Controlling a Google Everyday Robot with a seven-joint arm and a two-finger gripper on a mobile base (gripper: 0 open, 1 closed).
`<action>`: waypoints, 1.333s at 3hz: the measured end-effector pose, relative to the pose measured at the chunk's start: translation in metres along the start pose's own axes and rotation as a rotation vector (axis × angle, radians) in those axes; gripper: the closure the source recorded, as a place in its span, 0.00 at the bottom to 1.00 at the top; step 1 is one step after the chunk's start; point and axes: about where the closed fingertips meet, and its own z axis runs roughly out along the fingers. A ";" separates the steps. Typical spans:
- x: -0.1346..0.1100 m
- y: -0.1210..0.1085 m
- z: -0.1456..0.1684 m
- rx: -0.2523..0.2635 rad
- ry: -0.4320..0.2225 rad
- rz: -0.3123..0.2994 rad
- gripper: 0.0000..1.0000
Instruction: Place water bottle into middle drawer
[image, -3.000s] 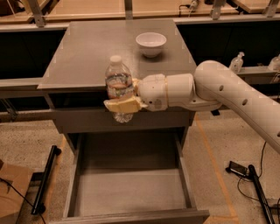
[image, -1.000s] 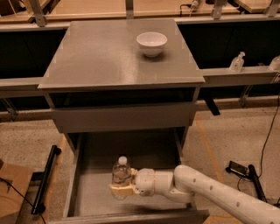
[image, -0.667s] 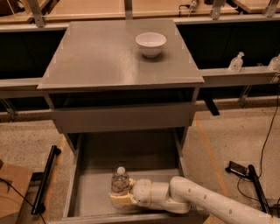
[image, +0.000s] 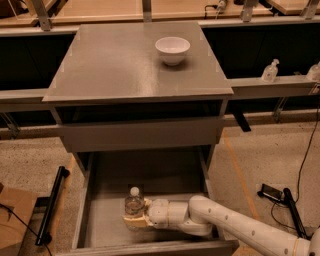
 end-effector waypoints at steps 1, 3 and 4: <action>-0.005 -0.022 0.009 -0.017 0.003 -0.045 1.00; -0.005 -0.050 0.031 -0.048 0.003 -0.092 0.84; -0.002 -0.054 0.041 -0.052 -0.009 -0.096 0.60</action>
Offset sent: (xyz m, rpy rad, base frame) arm 0.0717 0.0252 -0.0063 -0.0189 -0.1161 0.0826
